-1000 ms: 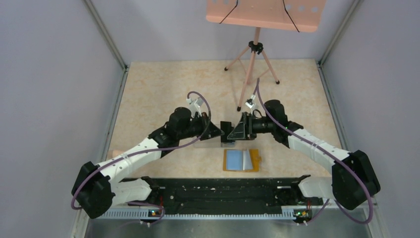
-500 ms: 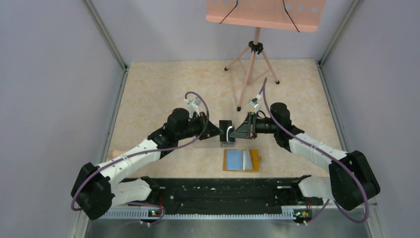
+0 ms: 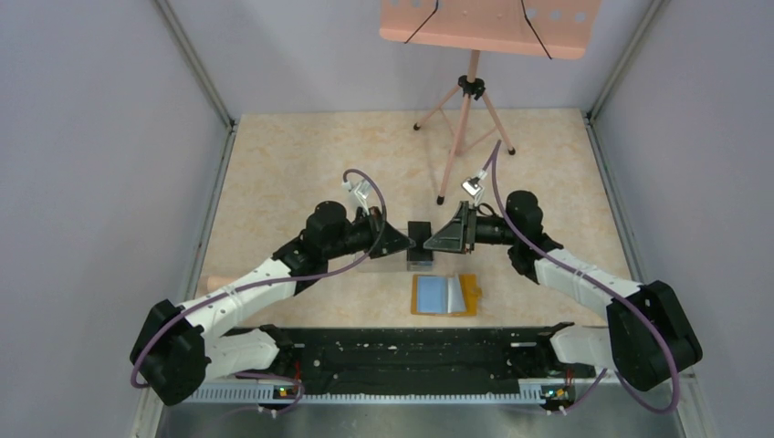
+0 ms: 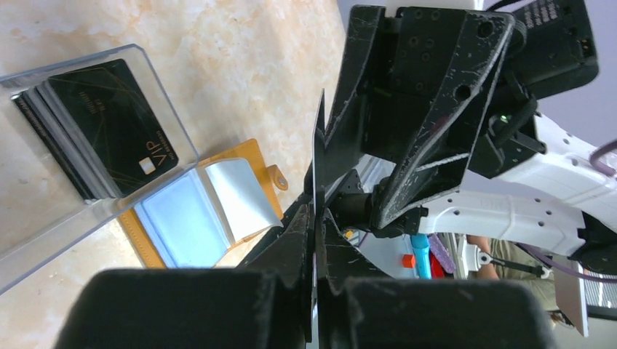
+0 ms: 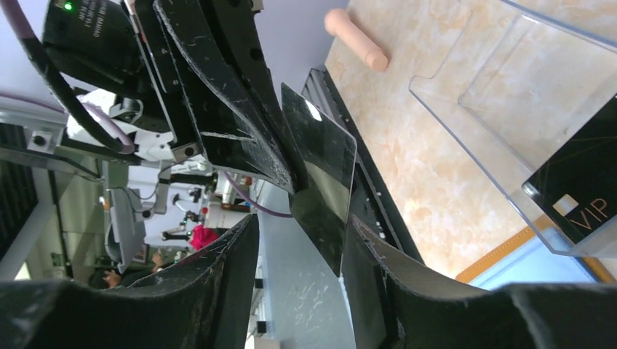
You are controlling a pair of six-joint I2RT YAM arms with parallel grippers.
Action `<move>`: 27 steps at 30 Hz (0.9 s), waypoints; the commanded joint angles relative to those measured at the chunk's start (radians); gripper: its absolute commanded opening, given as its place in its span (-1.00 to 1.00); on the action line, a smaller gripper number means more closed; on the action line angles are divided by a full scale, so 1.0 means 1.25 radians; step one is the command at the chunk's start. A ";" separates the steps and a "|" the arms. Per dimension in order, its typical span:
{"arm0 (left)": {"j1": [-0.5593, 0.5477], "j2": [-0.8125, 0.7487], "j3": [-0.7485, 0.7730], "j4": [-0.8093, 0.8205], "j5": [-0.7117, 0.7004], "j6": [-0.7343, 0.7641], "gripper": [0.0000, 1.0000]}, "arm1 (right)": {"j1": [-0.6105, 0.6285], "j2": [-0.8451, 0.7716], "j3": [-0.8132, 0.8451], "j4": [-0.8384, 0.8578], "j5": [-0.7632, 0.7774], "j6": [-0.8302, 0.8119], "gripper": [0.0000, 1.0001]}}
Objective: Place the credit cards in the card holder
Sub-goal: Insert the credit card into the card holder.
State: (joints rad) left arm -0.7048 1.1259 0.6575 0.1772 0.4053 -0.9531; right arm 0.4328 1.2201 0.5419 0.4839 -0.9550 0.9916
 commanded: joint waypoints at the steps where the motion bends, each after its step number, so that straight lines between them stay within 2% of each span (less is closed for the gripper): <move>1: -0.007 -0.001 -0.009 0.071 0.051 -0.010 -1.00 | -0.008 -0.004 -0.005 0.193 -0.048 0.073 -0.07; 6: -0.006 0.002 -0.015 0.092 0.060 -0.018 -1.00 | -0.007 0.012 -0.013 0.262 -0.071 0.108 -0.11; 7: -0.006 0.003 -0.016 0.097 0.064 -0.020 -1.00 | -0.007 0.012 -0.015 0.270 -0.072 0.114 -0.18; 12: -0.006 0.011 -0.014 0.075 0.057 -0.014 -1.00 | -0.007 0.008 -0.026 0.297 -0.073 0.125 -1.00; 14: -0.006 0.011 -0.013 0.056 0.045 -0.008 -0.83 | -0.006 0.001 -0.025 0.258 -0.065 0.101 -1.00; 16: -0.006 0.011 -0.008 0.022 0.026 0.000 -0.50 | -0.007 -0.014 -0.020 0.178 -0.049 0.050 -1.00; 19: -0.008 0.016 -0.006 -0.032 -0.010 0.014 -0.19 | -0.009 -0.052 0.001 -0.055 0.031 -0.076 -1.00; 20: -0.011 0.021 -0.003 -0.053 -0.021 0.019 -0.16 | -0.011 -0.071 0.008 -0.169 0.070 -0.120 -1.00; 22: -0.022 0.040 0.004 -0.087 -0.052 0.030 -0.15 | -0.022 -0.097 0.001 -0.276 0.147 -0.168 -1.00; 27: -0.080 0.132 0.050 -0.167 -0.113 0.059 -0.22 | -0.057 -0.139 -0.085 -0.375 0.219 -0.183 -1.00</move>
State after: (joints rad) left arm -0.7525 1.2163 0.6544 0.0643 0.3435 -0.9298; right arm 0.3901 1.0889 0.4911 0.2081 -0.7994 0.8536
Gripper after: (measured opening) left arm 0.412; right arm 0.006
